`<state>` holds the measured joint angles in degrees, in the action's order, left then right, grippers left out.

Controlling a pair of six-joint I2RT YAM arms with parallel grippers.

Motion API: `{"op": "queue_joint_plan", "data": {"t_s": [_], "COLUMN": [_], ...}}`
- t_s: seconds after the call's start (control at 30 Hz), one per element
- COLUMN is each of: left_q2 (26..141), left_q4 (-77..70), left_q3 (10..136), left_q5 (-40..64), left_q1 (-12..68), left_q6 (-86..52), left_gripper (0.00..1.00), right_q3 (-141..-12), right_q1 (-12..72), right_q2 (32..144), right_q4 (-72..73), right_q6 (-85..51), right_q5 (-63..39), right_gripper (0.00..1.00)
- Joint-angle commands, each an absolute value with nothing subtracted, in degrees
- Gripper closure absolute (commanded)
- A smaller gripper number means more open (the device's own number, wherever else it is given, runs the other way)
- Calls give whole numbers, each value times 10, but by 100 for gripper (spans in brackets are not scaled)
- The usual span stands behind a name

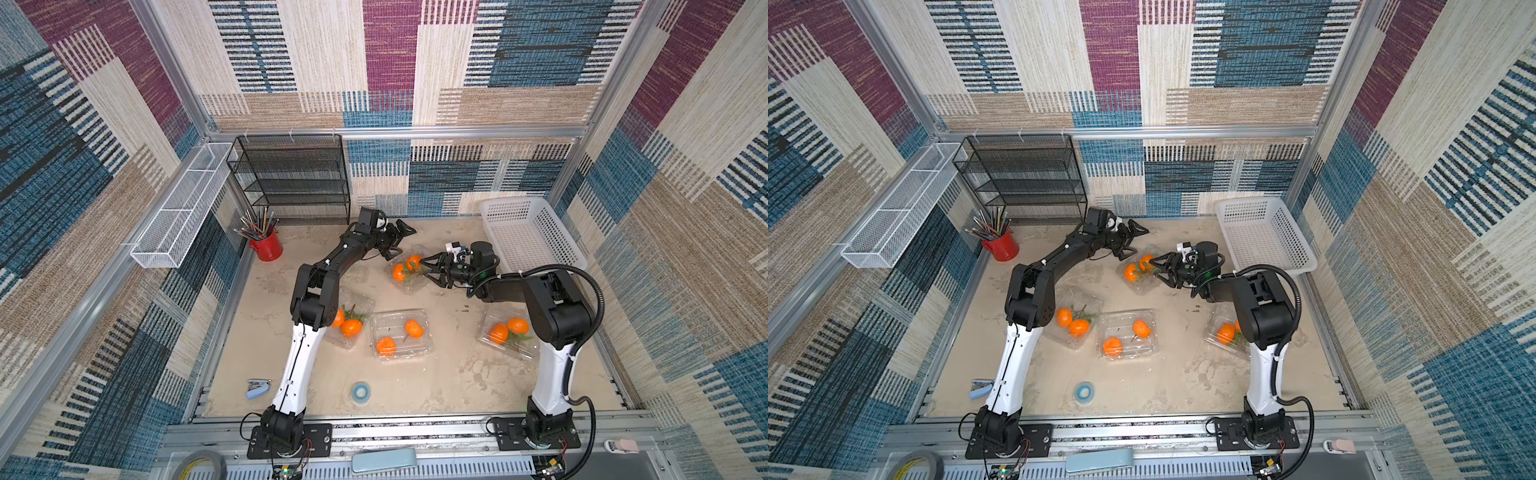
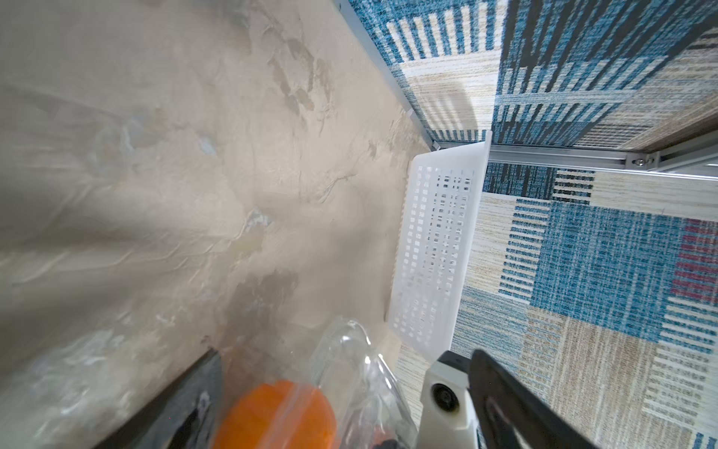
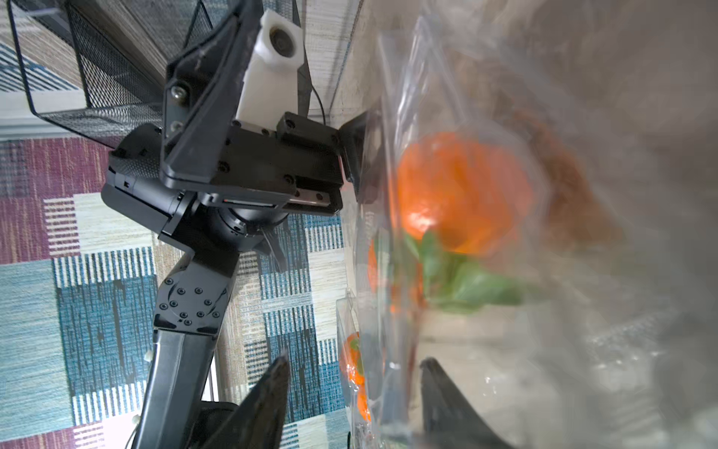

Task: Take oranges out of containers
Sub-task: Open the packing box at the center of the board.

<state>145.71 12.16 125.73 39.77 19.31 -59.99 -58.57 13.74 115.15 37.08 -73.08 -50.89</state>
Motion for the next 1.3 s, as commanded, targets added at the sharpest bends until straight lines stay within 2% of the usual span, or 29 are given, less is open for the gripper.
{"op": "queue_joint_plan", "data": {"t_s": [0.0, 0.17, 0.47, 0.63, 0.93, 1.27], "left_q2": [1467, 1442, 1326, 1311, 1305, 1341], "left_q4": [194, 256, 263, 267, 251, 246], "left_q3": [1296, 1298, 1129, 1089, 1066, 1109], "left_q5": [411, 410, 403, 402, 403, 410], "left_q1": [178, 157, 148, 147, 153, 172], "left_q6": [-568, -529, -500, -506, -521, -538], "left_gripper": [1, 1, 1, 1, 1, 1], "right_q3": [-572, -551, -563, -564, -557, -585], "right_q1": [141, 141, 147, 156, 167, 180], "right_q2": [1142, 1147, 1163, 1163, 1171, 1191], "right_q4": [452, 506, 499, 483, 492, 499], "right_q6": [-798, -847, -851, -841, -848, -828], "right_q5": [-485, -444, -407, -386, -355, -398], "right_gripper": [49, 59, 63, 63, 65, 65]}}
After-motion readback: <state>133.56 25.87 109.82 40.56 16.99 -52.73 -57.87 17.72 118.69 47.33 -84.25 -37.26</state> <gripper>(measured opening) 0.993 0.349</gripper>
